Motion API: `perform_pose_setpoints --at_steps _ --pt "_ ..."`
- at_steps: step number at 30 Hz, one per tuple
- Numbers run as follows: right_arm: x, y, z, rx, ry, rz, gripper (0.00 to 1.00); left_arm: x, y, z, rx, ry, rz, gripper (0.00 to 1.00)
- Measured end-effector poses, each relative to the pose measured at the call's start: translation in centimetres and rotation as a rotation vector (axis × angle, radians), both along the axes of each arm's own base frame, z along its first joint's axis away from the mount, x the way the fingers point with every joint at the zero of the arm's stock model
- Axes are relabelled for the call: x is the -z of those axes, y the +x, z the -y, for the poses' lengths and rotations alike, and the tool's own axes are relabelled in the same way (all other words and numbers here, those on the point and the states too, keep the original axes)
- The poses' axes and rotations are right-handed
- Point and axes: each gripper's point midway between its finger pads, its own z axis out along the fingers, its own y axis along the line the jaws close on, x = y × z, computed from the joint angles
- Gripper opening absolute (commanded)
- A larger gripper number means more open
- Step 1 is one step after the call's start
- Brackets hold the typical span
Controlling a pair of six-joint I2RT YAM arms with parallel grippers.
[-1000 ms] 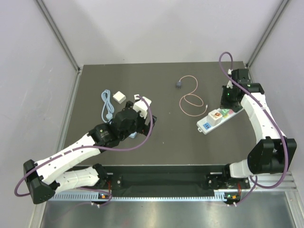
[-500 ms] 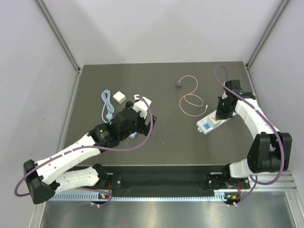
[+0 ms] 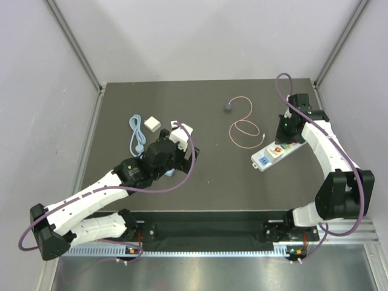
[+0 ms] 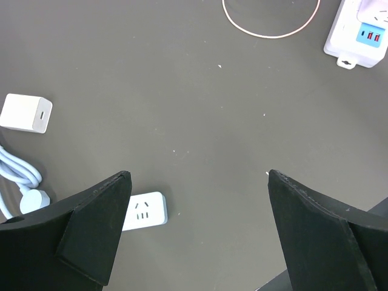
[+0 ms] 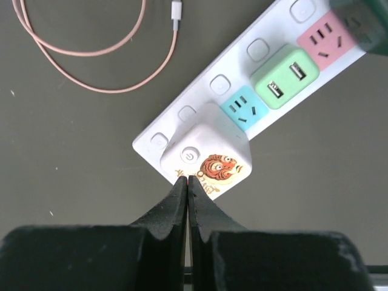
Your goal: Insert the plug
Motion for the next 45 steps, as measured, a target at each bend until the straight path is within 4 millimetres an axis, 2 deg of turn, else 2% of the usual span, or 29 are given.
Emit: perform_pose_setpoints --at_steps 2,5,8,9,11,13,14,18,22,25,28,31,34,36,38,39,42,45 --pt "0.5 -0.3 -0.2 -0.005 0.006 -0.010 0.01 0.0 0.0 0.0 -0.002 -0.002 0.000 0.99" --pt "1.3 -0.9 -0.3 -0.009 0.014 -0.036 0.09 0.1 0.0 0.1 -0.004 -0.009 -0.007 0.99" --pt "0.9 -0.5 -0.8 -0.011 0.038 -0.014 0.32 0.4 -0.1 0.6 0.001 -0.029 -0.031 0.99" --pt "0.7 -0.3 -1.2 -0.015 0.047 0.002 0.44 0.5 -0.1 0.8 -0.001 -0.034 -0.041 0.98" --pt "-0.2 0.1 -2.4 -0.037 0.058 0.046 0.58 0.7 -0.1 1.2 -0.009 -0.051 -0.062 0.99" --pt "-1.1 0.5 -4.4 -0.082 0.072 0.092 0.92 0.5 0.2 1.6 -0.032 -0.076 -0.080 0.99" --pt "-1.4 0.5 -5.6 -0.113 0.077 0.112 1.00 0.1 0.5 1.8 -0.047 -0.091 -0.085 0.99" --pt "-2.4 0.3 -10.4 -0.250 0.104 0.169 1.00 -1.4 2.3 2.5 -0.132 -0.157 -0.128 0.99" --pt "-3.0 0.0 -13.3 -0.321 0.138 0.204 1.00 -4.5 5.3 2.9 -0.254 -0.234 -0.164 0.98" --pt "-3.5 0.1 -14.4 -0.340 0.163 0.250 1.00 -6.2 7.4 1.4 -0.382 -0.303 -0.161 0.97" --pt "-3.4 -0.5 -15.1 -0.327 0.233 0.312 1.00 -6.1 9.2 -1.5 -0.523 -0.359 -0.178 0.96" --pt "-2.3 -1.5 -15.4 -0.324 0.283 0.314 1.00 -4.4 11.8 -6.3 -0.685 -0.419 -0.220 0.96" --pt "-1.7 -1.8 -15.8 -0.337 0.304 0.305 1.00 -0.9 13.6 -11.1 -0.796 -0.399 -0.277 0.93" --pt "-1.9 -1.7 -16.0 -0.353 0.313 0.317 1.00 1.7 14.9 -12.8 -0.817 -0.329 -0.312 0.93" --pt "-2.2 -1.7 -16.2 -0.369 0.318 0.330 1.00 4.1 16.2 -13.6 -0.818 -0.239 -0.344 0.93" --pt "-2.4 -1.7 -16.2 -0.377 0.319 0.336 1.00 4.9 17.0 -13.8 -0.816 -0.208 -0.354 0.90" --pt "-3.4 -1.9 -16.4 -0.399 0.333 0.365 1.00 7.6 20.1 -14.5 -0.802 -0.124 -0.399 0.87" --pt "-4.5 -2.4 -16.6 -0.424 0.358 0.403 1.00 9.1 23.2 -15.2 -0.795 -0.088 -0.426 0.86"
